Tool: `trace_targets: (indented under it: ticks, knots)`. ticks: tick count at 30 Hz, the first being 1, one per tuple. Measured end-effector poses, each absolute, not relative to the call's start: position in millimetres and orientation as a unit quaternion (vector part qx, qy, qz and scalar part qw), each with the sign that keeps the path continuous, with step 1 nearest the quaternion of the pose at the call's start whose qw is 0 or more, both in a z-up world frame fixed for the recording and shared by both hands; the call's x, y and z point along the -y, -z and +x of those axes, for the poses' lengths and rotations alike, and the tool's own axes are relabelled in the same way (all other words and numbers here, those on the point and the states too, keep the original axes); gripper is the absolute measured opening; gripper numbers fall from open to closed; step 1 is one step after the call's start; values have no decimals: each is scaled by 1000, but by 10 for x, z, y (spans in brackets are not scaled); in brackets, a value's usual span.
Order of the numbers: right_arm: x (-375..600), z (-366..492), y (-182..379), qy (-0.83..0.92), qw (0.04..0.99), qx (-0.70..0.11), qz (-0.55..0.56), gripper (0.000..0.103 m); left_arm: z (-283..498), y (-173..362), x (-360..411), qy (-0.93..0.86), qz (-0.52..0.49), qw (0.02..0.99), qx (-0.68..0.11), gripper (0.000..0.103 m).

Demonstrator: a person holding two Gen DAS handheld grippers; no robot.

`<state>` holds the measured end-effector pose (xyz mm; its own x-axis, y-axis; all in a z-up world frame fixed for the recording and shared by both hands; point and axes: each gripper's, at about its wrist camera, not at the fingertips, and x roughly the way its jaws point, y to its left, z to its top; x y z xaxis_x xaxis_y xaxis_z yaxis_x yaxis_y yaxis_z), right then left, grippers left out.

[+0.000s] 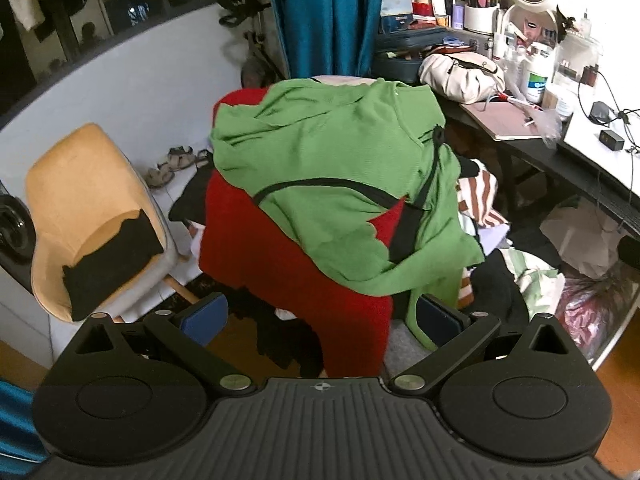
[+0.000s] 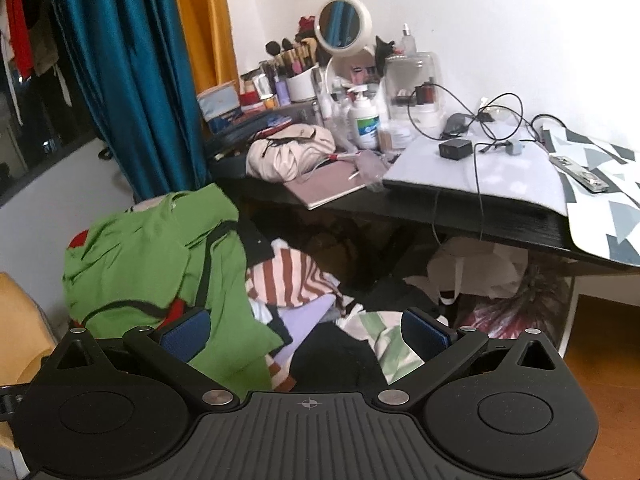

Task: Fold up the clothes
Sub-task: 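Reach both grippers to the green shirt and close on its fabric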

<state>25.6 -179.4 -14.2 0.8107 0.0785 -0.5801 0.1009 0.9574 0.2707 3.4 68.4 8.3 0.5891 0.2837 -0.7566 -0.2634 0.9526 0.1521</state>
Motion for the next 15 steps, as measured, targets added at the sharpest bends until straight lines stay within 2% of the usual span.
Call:
trace_targets:
  ticks: [6, 15]
  knots:
    - [1912, 390, 243, 26, 939, -304, 161, 102, 139, -65, -891, -142, 53, 902, -405, 102]
    - [1840, 751, 447, 36, 936, -305, 172, 102, 650, 221, -1648, -143, -21, 901, -409, 102]
